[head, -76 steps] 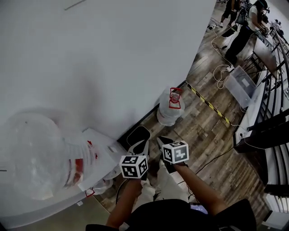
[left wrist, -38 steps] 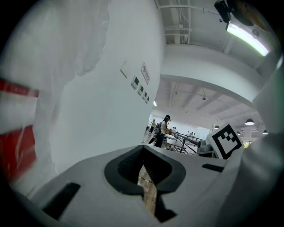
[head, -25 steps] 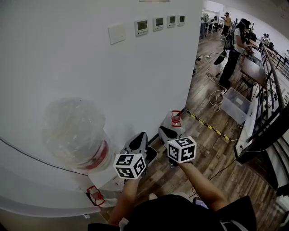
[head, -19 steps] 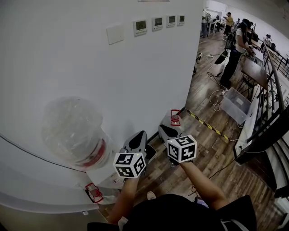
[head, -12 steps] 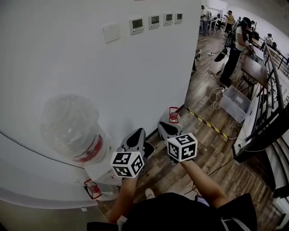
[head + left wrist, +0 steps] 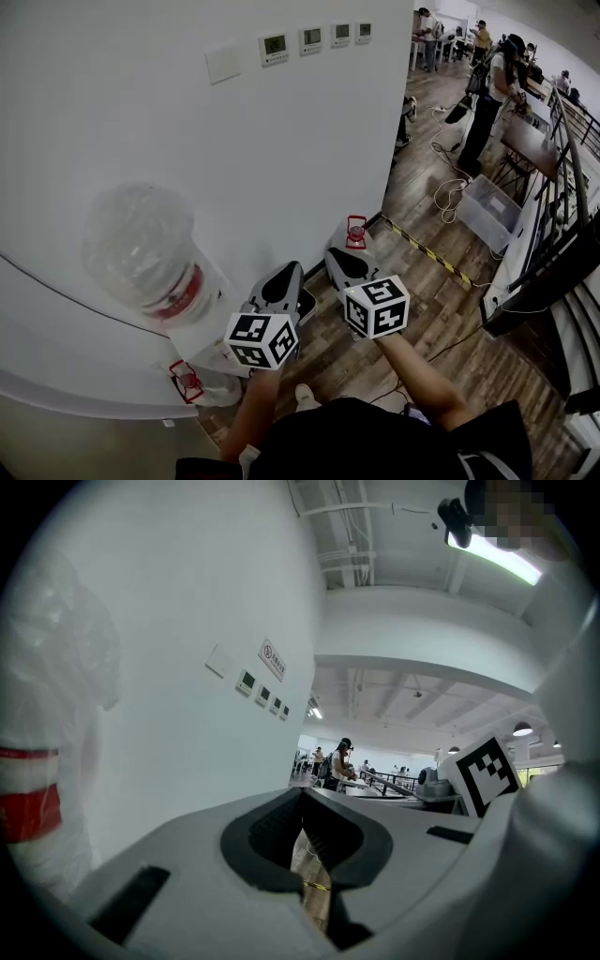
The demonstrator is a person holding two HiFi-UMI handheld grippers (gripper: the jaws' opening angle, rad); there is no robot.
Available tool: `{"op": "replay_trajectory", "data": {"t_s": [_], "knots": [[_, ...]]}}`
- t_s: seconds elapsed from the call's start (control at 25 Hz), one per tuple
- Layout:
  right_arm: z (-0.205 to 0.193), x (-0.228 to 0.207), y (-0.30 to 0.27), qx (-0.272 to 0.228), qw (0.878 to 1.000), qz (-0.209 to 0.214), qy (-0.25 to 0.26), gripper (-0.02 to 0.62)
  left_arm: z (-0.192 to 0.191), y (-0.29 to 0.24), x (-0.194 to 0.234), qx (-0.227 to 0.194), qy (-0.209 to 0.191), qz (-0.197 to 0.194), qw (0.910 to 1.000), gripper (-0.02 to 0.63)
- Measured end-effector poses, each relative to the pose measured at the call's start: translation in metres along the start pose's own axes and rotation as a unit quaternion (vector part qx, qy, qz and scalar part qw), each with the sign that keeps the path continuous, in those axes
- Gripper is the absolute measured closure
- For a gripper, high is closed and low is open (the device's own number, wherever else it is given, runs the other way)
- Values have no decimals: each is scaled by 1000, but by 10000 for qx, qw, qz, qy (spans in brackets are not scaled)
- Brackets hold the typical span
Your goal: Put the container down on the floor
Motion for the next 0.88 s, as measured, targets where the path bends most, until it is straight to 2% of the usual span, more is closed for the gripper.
{"op": "replay_trajectory", "data": {"t_s": [0.6,0.88], "knots": [[1,2,50,-143,9997,186,93,561,-20,24,-48,-123,-60,170,9998,589],[1,10,65,-184,9993,120,307,565,-25,37,-57,-164,-71,231,9996,589]]}}
Point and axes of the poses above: the fingertips, and each gripper's own axes: y backward along the fingers, x to its left, z out of its top, the point moved 9 cm from there along y, backward along the fingers, and after that the axes turned 10 degrees about y, right-handed, at the moved point
